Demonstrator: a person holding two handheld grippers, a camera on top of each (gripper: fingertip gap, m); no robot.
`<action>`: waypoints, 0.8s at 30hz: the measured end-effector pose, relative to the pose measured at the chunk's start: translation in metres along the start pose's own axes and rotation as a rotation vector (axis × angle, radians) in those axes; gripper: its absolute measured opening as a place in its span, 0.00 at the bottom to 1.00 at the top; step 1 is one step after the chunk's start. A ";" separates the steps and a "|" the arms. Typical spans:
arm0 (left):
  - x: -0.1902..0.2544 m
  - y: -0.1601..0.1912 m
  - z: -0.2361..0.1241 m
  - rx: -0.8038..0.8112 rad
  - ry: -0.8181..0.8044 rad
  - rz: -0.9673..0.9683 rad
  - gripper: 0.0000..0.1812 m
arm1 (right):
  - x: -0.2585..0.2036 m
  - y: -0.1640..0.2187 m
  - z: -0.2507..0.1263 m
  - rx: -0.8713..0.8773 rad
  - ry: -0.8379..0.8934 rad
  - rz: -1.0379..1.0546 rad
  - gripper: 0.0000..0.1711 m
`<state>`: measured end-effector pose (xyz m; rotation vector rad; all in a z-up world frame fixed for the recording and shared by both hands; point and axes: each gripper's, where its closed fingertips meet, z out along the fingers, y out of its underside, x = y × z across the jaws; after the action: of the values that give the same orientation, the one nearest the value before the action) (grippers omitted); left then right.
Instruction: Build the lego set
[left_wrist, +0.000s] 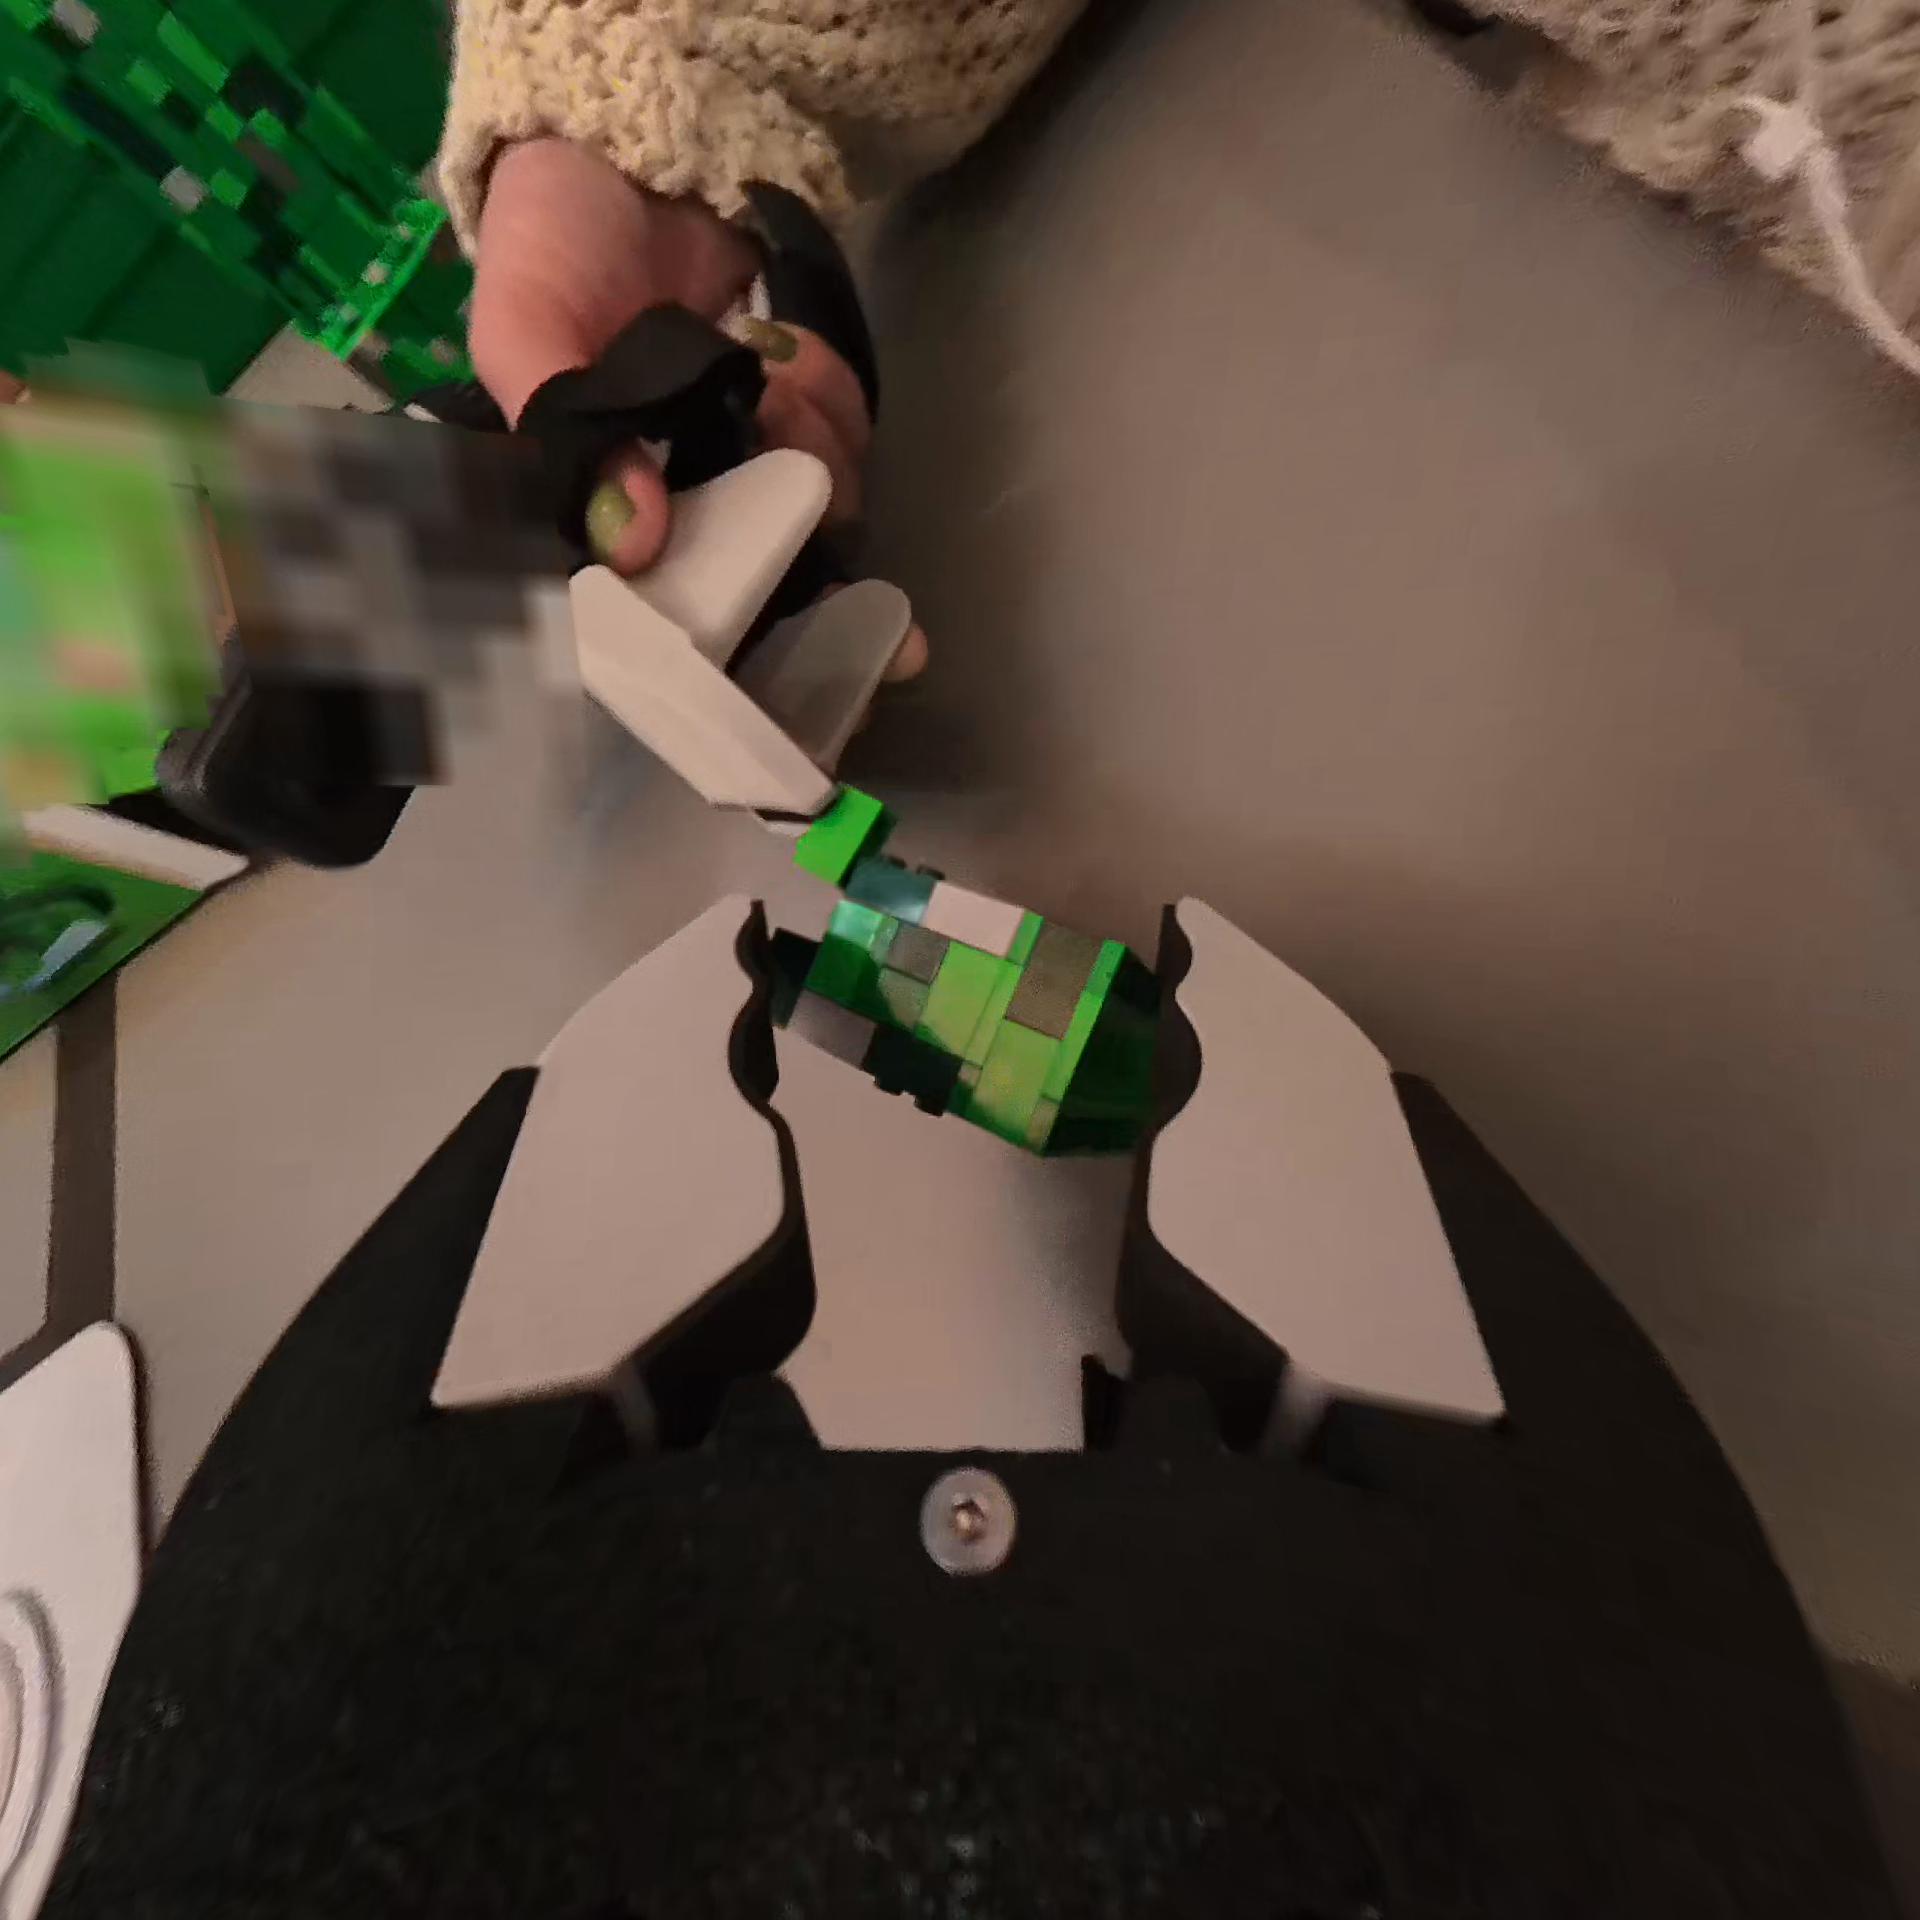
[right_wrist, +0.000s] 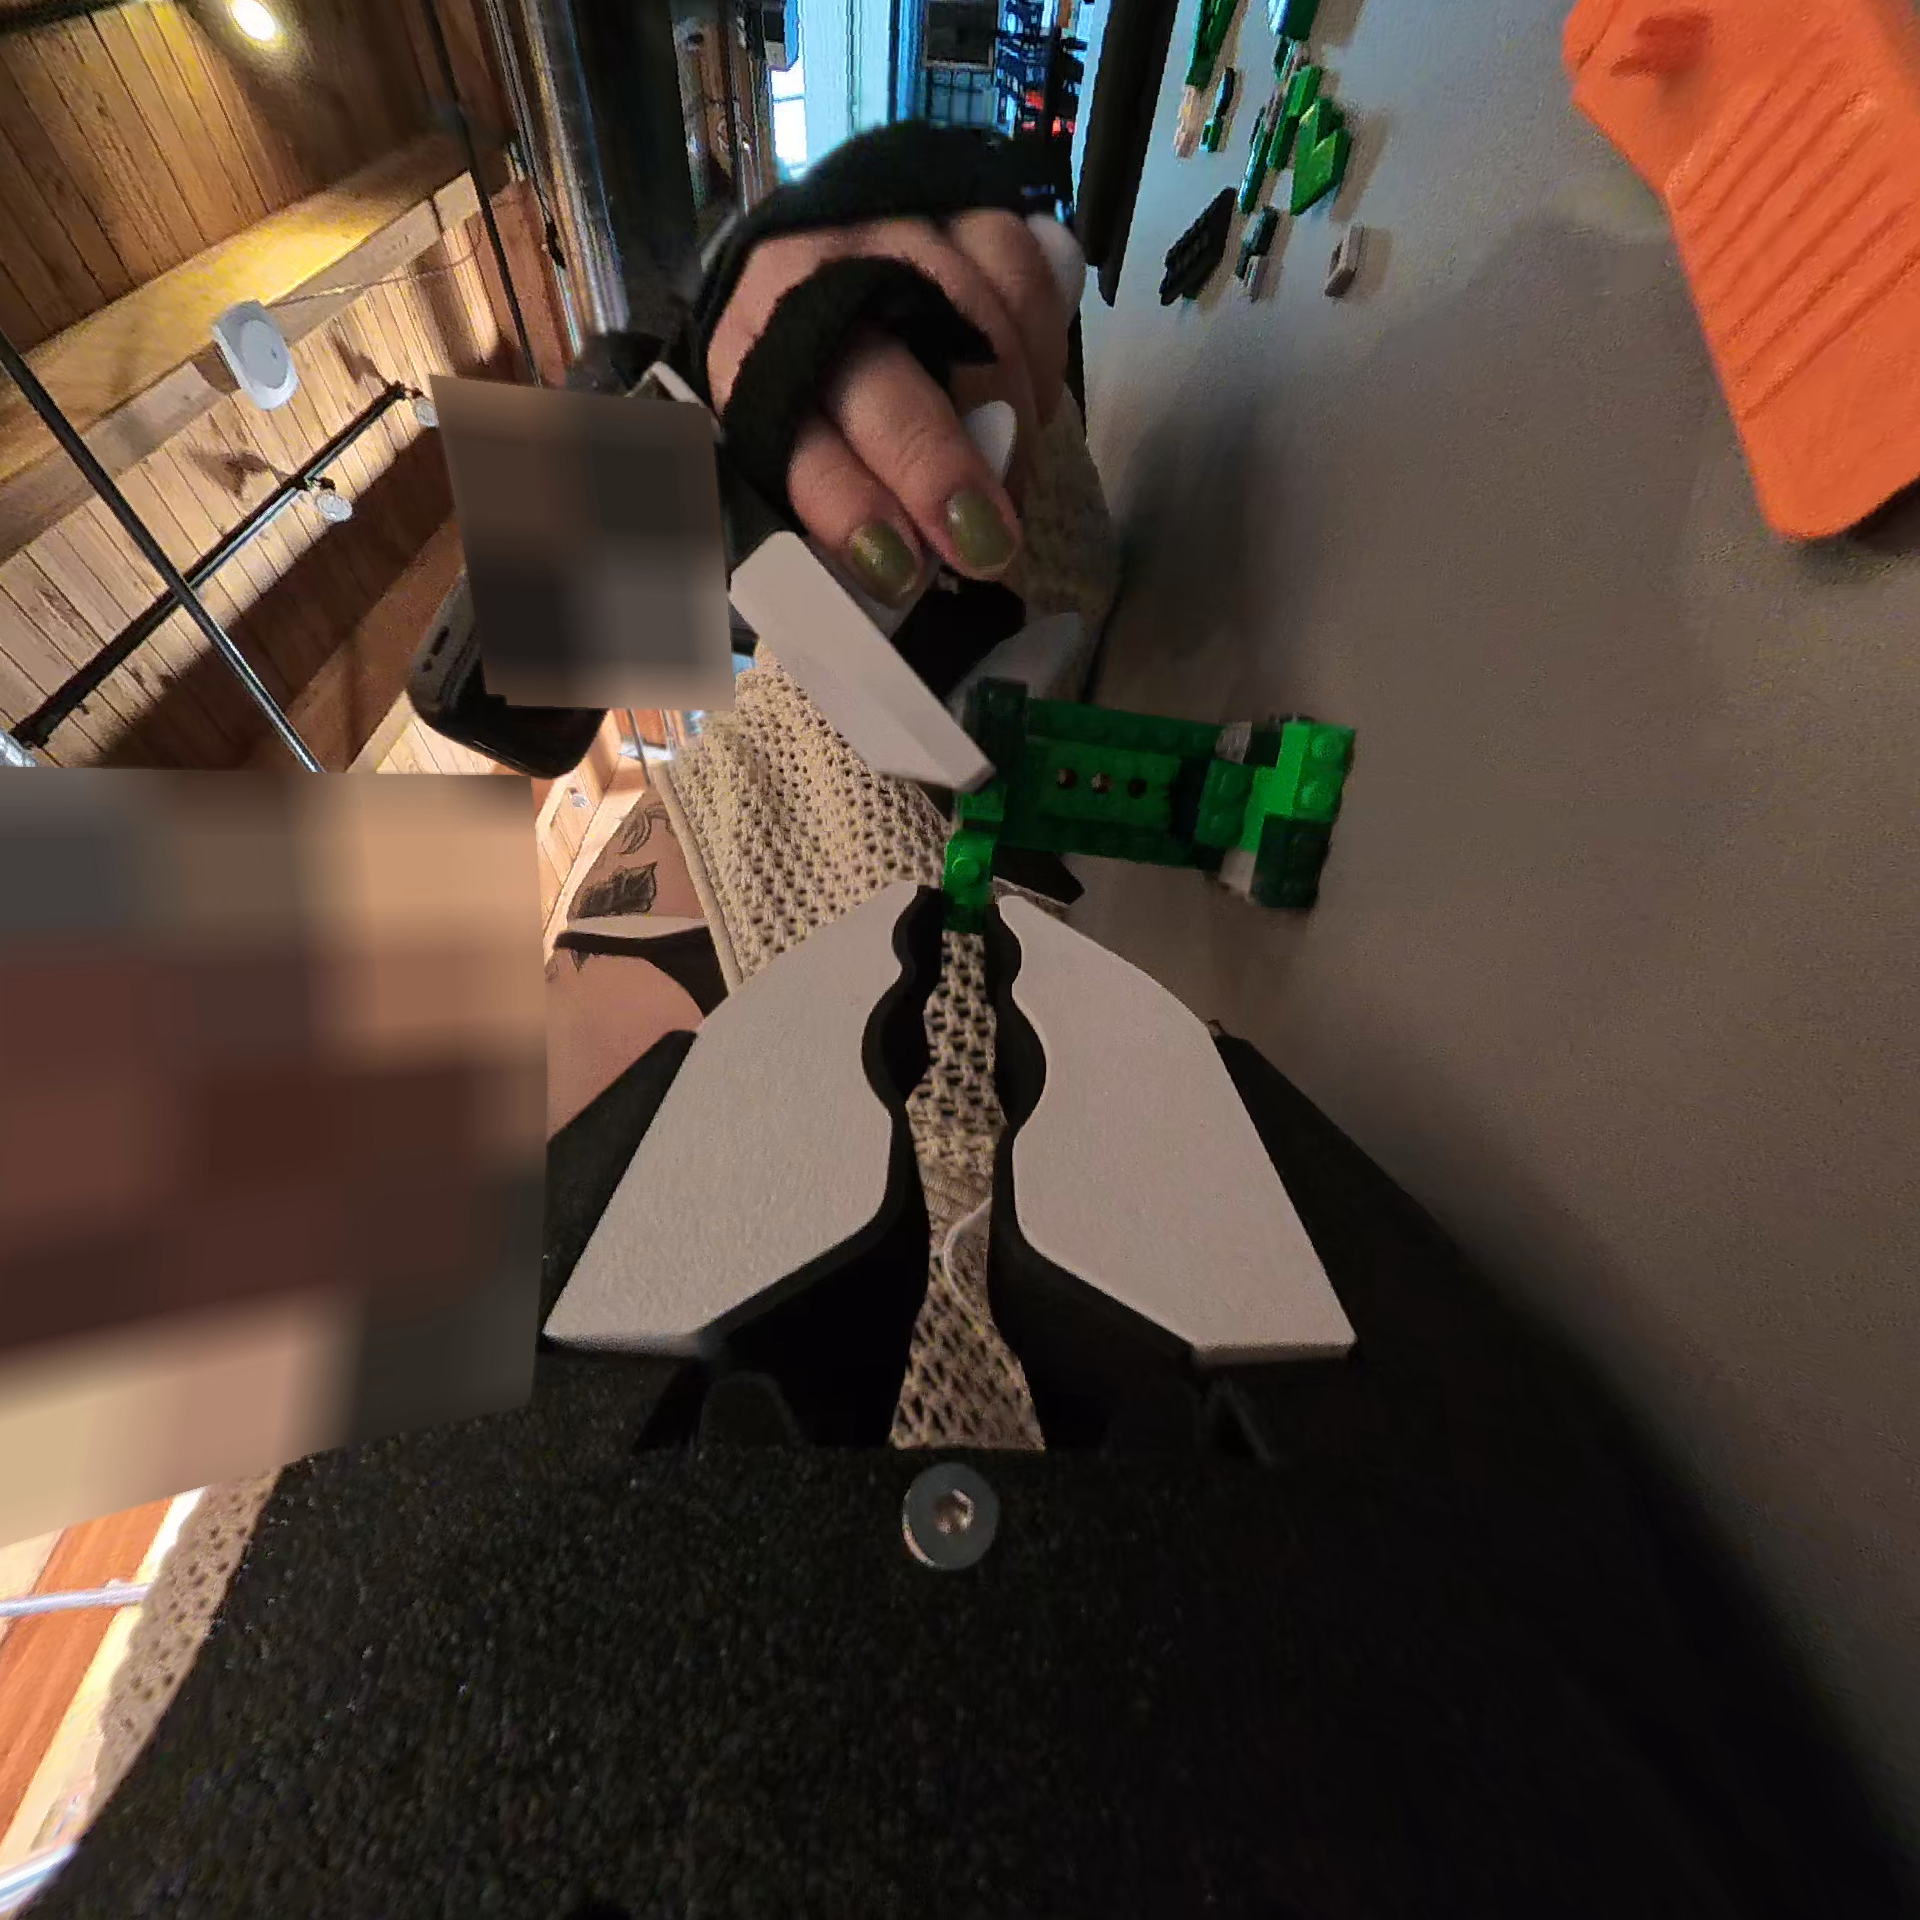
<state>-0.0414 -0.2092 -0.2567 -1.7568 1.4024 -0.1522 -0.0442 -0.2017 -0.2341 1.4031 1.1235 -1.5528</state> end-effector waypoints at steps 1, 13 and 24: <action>-0.001 0.000 0.001 -0.017 -0.035 -0.027 0.39 | 0.000 0.001 -0.002 -0.008 0.002 -0.006 0.04; -0.009 0.000 0.000 0.117 -0.039 -0.193 0.49 | -0.001 -0.008 -0.008 -0.228 0.096 -0.097 0.04; -0.005 -0.008 0.007 0.203 0.026 -0.182 0.40 | 0.001 -0.009 -0.003 -0.308 0.103 -0.020 0.04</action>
<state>-0.0335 -0.2008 -0.2539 -1.7151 1.1989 -0.4034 -0.0522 -0.1958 -0.2343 1.2751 1.3773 -1.2675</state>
